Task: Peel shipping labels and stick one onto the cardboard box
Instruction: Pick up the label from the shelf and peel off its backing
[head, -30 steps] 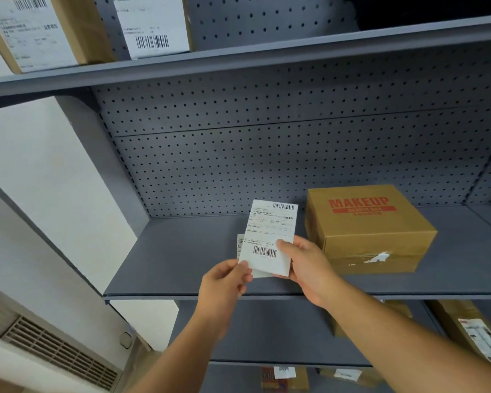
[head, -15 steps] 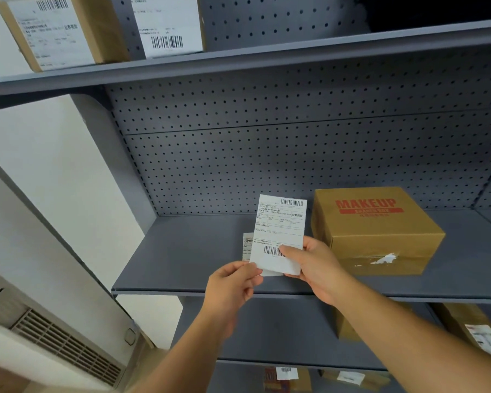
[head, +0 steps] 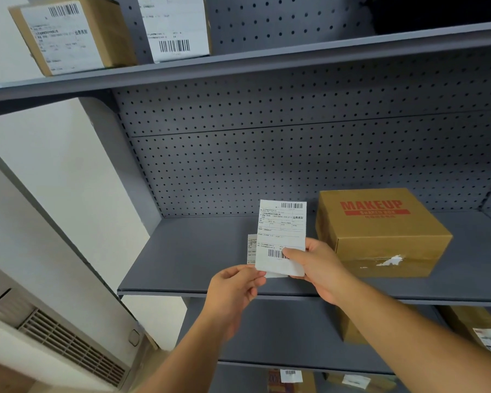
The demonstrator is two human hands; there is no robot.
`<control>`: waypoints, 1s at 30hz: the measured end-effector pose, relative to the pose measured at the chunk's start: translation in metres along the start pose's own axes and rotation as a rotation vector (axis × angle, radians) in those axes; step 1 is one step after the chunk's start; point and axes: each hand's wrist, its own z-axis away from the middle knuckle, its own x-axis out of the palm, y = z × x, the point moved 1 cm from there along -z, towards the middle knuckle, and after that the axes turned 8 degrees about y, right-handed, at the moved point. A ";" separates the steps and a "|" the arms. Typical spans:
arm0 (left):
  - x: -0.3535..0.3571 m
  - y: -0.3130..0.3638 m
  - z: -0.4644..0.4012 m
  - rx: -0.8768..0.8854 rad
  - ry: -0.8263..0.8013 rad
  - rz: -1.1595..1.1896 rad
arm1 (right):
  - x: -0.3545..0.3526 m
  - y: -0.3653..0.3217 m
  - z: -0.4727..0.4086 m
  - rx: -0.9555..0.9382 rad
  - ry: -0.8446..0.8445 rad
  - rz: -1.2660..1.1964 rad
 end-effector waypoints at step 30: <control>0.012 0.011 -0.011 0.375 -0.007 -0.425 | 0.020 -0.010 0.006 -0.552 -0.032 0.623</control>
